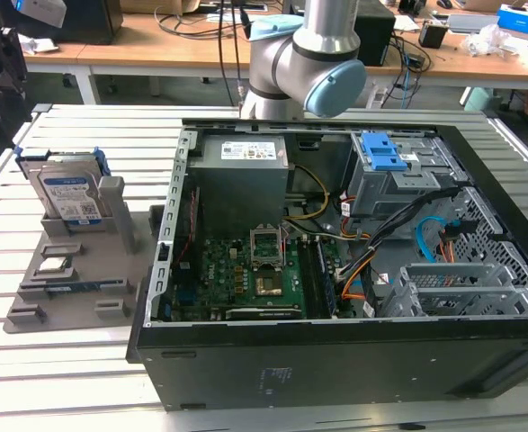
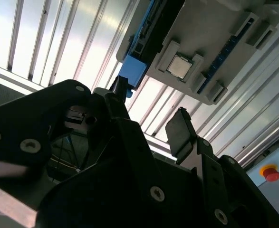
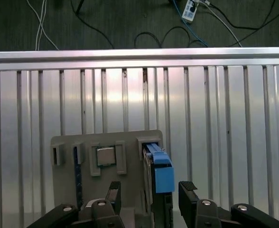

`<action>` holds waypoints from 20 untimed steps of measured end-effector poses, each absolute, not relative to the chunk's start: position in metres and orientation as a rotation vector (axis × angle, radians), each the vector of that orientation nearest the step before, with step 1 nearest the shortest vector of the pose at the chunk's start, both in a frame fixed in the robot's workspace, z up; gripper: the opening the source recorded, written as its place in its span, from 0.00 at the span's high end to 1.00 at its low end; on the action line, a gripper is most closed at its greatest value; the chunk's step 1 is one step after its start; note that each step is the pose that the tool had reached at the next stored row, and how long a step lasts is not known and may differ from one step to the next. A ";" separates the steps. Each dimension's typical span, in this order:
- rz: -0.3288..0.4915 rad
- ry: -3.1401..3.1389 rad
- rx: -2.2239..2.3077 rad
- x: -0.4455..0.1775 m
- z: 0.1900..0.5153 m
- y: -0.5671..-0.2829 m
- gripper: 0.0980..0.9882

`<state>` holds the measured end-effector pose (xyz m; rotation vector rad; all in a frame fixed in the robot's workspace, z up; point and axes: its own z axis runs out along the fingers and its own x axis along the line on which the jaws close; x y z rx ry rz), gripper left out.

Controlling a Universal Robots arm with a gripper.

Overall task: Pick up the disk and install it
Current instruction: 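Pick up the disk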

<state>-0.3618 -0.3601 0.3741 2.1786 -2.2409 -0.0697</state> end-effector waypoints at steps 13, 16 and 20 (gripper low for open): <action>-0.059 -2.237 2.174 -0.358 0.356 -0.360 0.44; -0.057 -2.236 2.173 -0.357 0.353 -0.360 0.44; -0.054 -2.234 2.172 -0.356 0.348 -0.360 0.44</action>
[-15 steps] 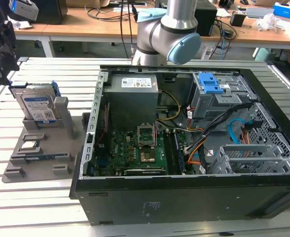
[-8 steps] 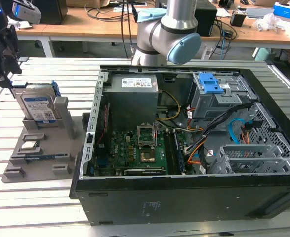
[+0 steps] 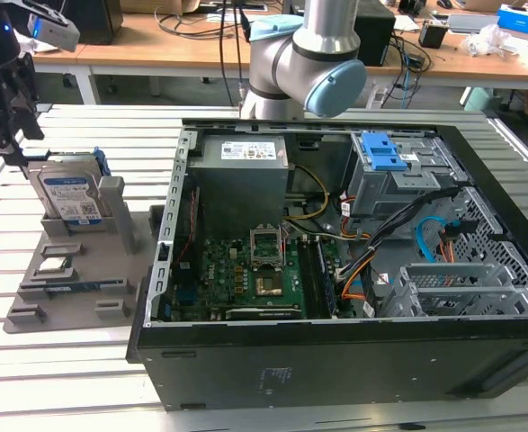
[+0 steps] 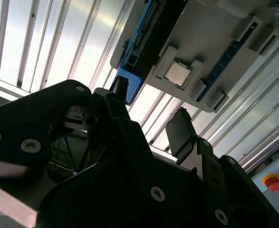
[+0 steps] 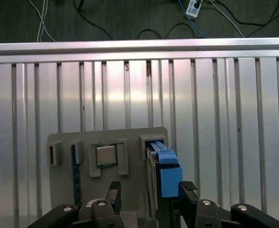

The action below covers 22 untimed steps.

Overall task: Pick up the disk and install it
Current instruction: 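Pick up the disk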

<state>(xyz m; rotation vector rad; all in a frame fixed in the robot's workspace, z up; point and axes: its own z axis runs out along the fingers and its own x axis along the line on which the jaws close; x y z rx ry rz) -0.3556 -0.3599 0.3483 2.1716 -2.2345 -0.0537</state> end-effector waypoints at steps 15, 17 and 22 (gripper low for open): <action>-0.041 -2.232 2.169 -0.351 0.332 -0.359 0.44; -0.044 -2.231 2.168 -0.351 0.340 -0.360 0.44; -0.050 -2.231 2.173 -0.351 0.337 -0.355 0.44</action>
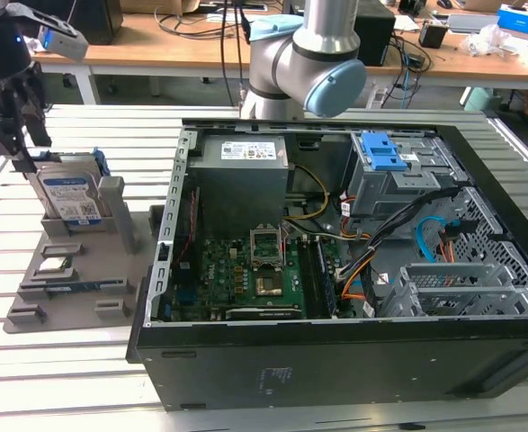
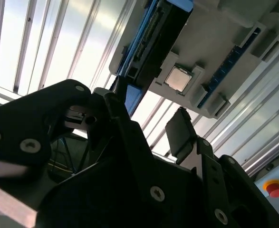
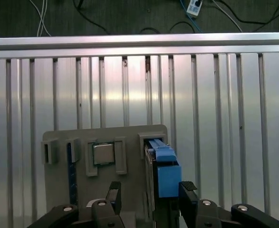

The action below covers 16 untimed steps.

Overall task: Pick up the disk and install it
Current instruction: 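Pick up the disk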

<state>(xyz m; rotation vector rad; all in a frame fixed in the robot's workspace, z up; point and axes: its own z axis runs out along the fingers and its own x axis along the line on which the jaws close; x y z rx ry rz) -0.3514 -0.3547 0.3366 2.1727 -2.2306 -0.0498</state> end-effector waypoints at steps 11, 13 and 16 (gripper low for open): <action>-0.049 -2.226 2.177 -0.351 0.316 -0.343 0.44; -0.049 -2.226 2.177 -0.351 0.312 -0.342 0.44; -0.049 -2.225 2.178 -0.351 0.305 -0.342 0.44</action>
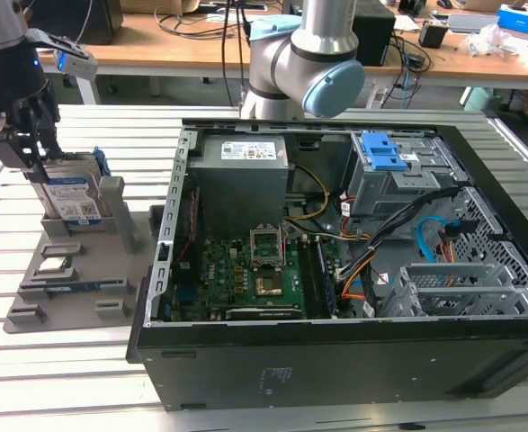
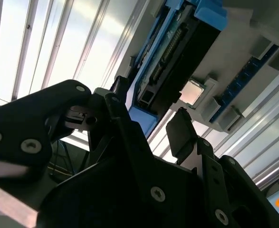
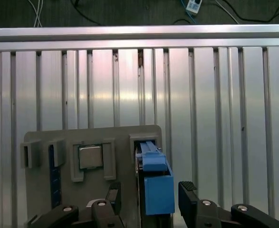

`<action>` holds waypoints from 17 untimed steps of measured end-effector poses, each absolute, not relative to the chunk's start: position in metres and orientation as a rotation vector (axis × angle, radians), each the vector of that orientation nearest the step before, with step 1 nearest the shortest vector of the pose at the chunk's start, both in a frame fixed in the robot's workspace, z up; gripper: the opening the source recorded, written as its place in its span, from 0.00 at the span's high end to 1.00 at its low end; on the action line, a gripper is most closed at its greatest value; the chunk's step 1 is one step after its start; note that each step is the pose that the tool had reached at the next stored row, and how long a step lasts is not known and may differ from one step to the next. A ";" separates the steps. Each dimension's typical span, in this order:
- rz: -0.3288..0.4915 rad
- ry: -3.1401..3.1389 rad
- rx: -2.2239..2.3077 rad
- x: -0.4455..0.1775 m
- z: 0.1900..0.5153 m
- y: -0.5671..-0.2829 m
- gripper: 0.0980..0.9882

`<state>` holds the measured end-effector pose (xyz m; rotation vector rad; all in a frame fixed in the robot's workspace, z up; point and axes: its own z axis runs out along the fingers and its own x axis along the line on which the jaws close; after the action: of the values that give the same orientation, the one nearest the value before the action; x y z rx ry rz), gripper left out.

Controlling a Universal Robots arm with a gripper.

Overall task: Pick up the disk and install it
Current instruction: 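Pick up the disk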

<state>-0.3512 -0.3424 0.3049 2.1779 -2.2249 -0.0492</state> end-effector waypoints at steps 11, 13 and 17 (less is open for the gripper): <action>-0.046 -2.200 2.200 -0.349 0.289 -0.340 0.44; -0.045 -2.192 2.207 -0.348 0.288 -0.338 0.44; -0.045 -2.184 2.216 -0.348 0.288 -0.333 0.44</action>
<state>-0.3478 -0.3330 0.2877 2.2160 -2.1837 -0.0452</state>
